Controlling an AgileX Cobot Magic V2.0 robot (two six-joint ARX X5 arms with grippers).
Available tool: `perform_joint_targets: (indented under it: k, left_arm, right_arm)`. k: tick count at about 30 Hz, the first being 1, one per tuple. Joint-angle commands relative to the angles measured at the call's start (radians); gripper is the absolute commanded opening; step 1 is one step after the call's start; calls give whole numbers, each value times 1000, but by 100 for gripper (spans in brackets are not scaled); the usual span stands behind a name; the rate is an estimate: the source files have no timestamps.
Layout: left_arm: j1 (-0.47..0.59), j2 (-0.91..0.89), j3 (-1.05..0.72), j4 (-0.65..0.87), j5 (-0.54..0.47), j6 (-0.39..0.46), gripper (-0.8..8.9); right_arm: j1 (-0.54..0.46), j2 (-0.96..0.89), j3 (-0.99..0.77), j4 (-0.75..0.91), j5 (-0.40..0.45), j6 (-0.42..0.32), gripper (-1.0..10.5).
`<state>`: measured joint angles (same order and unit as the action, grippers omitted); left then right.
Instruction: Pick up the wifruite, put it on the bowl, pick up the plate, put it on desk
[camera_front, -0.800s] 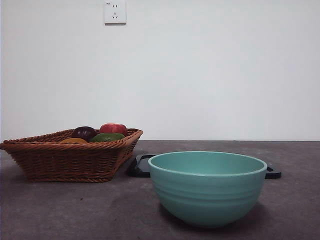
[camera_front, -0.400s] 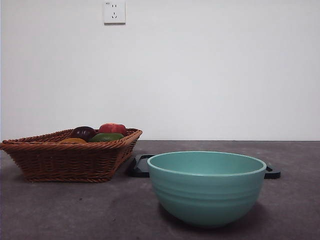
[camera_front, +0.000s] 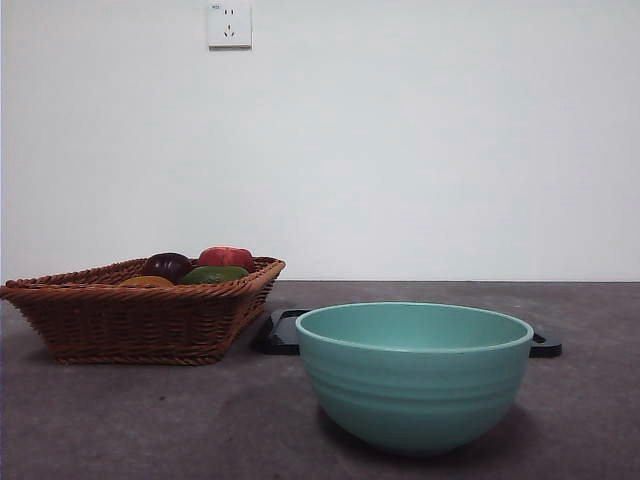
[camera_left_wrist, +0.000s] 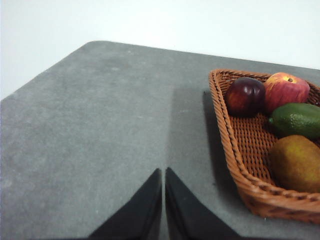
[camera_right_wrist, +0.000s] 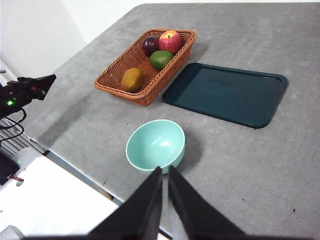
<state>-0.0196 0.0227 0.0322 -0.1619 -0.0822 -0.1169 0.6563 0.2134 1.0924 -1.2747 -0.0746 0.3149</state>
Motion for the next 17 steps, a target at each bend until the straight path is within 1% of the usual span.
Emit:
perform_joint_targets:
  k: [1,5,17]
  left_arm:
    - [2,-19,-21,13,-4,1,9]
    - [2,-19,-21,-25,-4,3,9]
    - [2,-19,-21,-24,-4,0,9]
  right_arm:
    - [9,-2,15,11,4,-8,14]
    - [9,-2,15,11,3,-8,14]
    - [9,-2,15,11,3,-8,14]
